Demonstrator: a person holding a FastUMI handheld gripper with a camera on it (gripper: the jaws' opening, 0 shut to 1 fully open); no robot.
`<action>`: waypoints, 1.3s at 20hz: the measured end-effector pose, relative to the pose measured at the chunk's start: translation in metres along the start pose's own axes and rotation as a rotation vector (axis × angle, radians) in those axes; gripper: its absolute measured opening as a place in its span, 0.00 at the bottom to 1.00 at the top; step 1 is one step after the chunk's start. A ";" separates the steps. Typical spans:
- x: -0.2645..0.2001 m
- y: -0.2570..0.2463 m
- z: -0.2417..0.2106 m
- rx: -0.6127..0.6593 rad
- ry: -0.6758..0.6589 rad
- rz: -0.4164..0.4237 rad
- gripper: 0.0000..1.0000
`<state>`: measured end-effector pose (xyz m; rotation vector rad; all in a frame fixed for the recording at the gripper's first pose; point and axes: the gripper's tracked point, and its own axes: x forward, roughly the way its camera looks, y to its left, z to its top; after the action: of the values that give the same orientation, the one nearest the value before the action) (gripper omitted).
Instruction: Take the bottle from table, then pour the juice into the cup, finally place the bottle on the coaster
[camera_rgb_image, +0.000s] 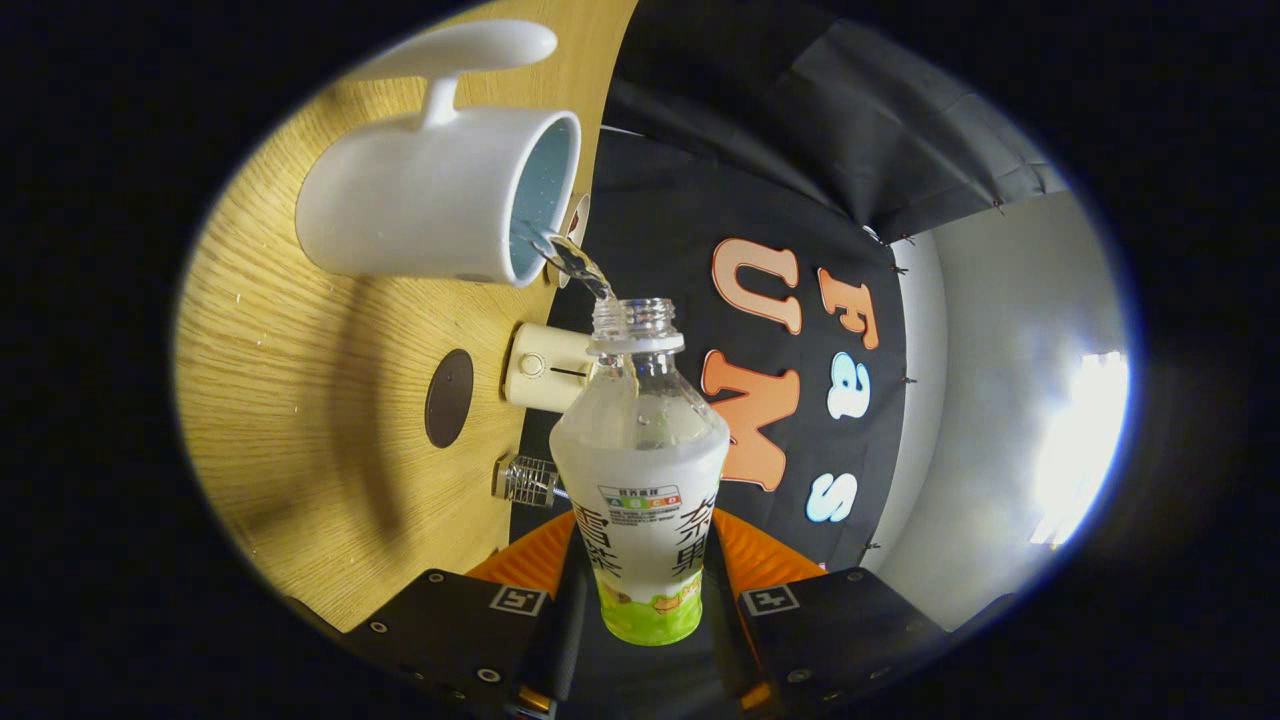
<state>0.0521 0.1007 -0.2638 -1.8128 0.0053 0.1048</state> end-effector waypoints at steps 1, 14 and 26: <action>0.000 0.000 0.000 -0.003 -0.001 -0.002 0.56; 0.006 -0.012 0.008 -0.069 -0.033 -0.038 0.56; 0.016 -0.026 0.012 -0.139 -0.069 -0.075 0.56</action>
<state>0.0685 0.1199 -0.2424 -1.9452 -0.1218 0.1170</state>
